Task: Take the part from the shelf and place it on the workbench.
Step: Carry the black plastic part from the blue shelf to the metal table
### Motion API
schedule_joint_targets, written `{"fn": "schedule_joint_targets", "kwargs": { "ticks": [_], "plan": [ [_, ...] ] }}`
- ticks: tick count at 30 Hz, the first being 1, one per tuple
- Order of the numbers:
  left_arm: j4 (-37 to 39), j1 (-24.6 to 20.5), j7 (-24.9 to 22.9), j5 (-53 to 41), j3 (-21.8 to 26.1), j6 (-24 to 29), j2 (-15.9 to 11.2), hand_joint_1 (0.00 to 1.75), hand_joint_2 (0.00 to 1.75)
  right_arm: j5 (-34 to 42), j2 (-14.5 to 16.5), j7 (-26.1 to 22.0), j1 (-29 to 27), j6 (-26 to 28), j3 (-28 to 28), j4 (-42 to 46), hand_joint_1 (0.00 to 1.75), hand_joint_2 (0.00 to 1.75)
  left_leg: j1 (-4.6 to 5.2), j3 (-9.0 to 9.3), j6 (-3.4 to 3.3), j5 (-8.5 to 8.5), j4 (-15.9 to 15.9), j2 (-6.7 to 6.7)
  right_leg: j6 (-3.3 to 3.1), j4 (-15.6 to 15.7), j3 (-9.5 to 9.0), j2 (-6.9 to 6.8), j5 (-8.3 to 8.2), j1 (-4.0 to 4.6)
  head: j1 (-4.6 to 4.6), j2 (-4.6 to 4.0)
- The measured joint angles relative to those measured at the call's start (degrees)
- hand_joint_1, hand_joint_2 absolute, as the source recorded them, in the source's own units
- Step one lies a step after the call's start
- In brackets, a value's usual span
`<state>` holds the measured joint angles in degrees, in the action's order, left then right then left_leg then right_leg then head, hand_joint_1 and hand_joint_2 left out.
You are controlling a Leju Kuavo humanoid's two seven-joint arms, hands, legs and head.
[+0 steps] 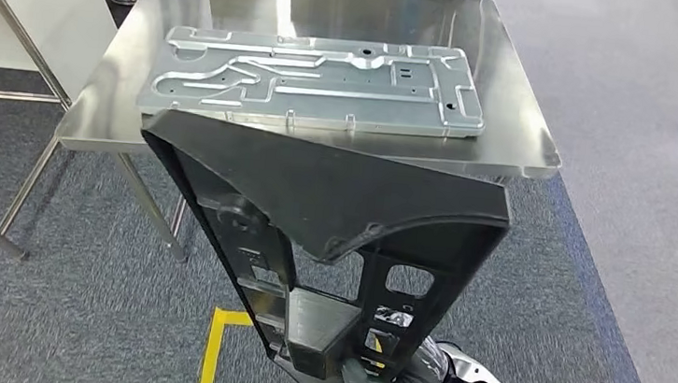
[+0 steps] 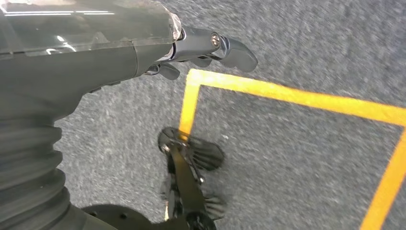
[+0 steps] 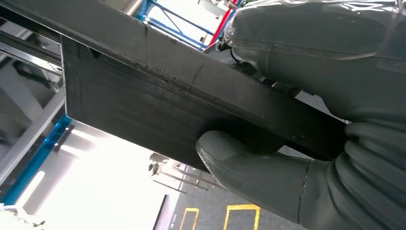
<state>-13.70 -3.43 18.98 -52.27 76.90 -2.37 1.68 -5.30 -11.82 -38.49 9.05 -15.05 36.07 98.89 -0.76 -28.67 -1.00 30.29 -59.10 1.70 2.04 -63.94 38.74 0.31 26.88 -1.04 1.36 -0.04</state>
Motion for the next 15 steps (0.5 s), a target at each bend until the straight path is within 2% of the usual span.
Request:
{"fn": "schedule_joint_targets", "kwargs": {
  "ticks": [1,2,4,6,8,10,11,12,13,15],
  "plan": [
    [0.00,-0.09,-0.02,0.01,0.07,0.03,0.04,0.00,1.75,0.11,0.01,0.02,0.05,-0.13,0.01,-0.08,1.75,1.75,0.04,0.40,0.37,0.59,0.07,0.07,-0.30,2.10,-0.35,-0.03,-1.90,0.12,-0.02,0.00],
    [0.00,-0.16,-0.04,0.01,0.11,0.04,0.05,0.00,1.75,0.16,0.01,0.03,0.08,-0.22,0.00,-0.15,1.75,1.75,0.10,0.81,0.77,0.96,0.09,0.11,-0.71,3.18,-0.49,-0.01,-2.81,0.24,-0.03,0.00],
    [0.00,-0.33,-0.06,0.01,0.16,0.05,0.05,0.00,1.75,0.22,0.04,0.05,0.22,-0.32,-0.02,-0.19,1.75,1.75,0.14,1.24,1.52,1.03,-0.17,0.03,-1.66,3.51,-1.16,0.12,-2.28,0.35,-0.09,0.00],
    [0.00,-0.36,-0.04,-0.02,0.17,0.04,0.09,0.00,1.75,0.35,0.09,0.01,0.39,-0.32,-0.03,-0.17,1.75,1.75,0.09,0.52,1.98,0.70,-2.70,-0.46,-2.52,4.18,-2.57,0.10,-1.79,0.28,-0.13,0.00],
    [0.00,-0.47,-0.01,-0.03,0.17,0.03,0.16,0.00,1.75,0.54,0.11,-0.02,0.46,-0.32,-0.03,-0.17,1.75,1.75,0.02,-2.74,2.29,1.64,-8.26,-0.95,-3.13,4.59,-3.95,-0.08,-1.02,0.31,-0.17,0.00],
    [0.00,-0.40,0.02,-0.03,0.20,0.00,0.18,0.00,1.75,0.65,0.11,-0.03,0.44,-0.28,-0.03,-0.18,1.75,1.75,0.01,-7.36,2.49,4.46,-13.82,-1.08,-3.41,4.64,-5.09,-0.19,0.03,0.46,-0.19,0.00],
    [0.00,-0.28,0.03,-0.03,0.20,-0.02,0.19,0.00,1.75,0.68,0.11,-0.04,0.38,-0.25,-0.03,-0.19,1.75,1.75,0.01,-9.00,2.48,5.35,-14.87,-1.11,-3.43,4.64,-5.76,-0.17,0.60,0.52,-0.20,0.00],
    [0.00,-0.14,0.04,-0.03,0.21,-0.04,0.19,0.00,1.75,0.70,0.11,-0.05,0.33,-0.21,-0.03,-0.19,1.75,1.75,0.01,-9.99,2.38,5.27,-14.46,-1.13,-3.43,4.64,-6.55,-0.14,1.22,0.59,-0.19,0.00],
    [0.00,-0.04,0.04,-0.03,0.21,-0.04,0.20,0.00,1.75,0.71,0.11,-0.06,0.30,-0.18,-0.03,-0.19,1.75,1.75,0.01,-10.04,2.19,3.68,-12.28,-1.16,-3.38,4.64,-7.39,-0.12,1.83,0.65,-0.19,0.00],
    [-0.01,0.03,0.04,-0.03,0.22,-0.05,0.17,0.00,1.75,0.73,0.14,-0.07,0.28,-0.16,-0.03,-0.19,1.75,1.75,0.13,-9.01,1.58,-2.23,-5.74,-1.31,-3.14,4.63,-8.97,-0.15,3.07,0.77,-0.15,0.00]
  ]
}}
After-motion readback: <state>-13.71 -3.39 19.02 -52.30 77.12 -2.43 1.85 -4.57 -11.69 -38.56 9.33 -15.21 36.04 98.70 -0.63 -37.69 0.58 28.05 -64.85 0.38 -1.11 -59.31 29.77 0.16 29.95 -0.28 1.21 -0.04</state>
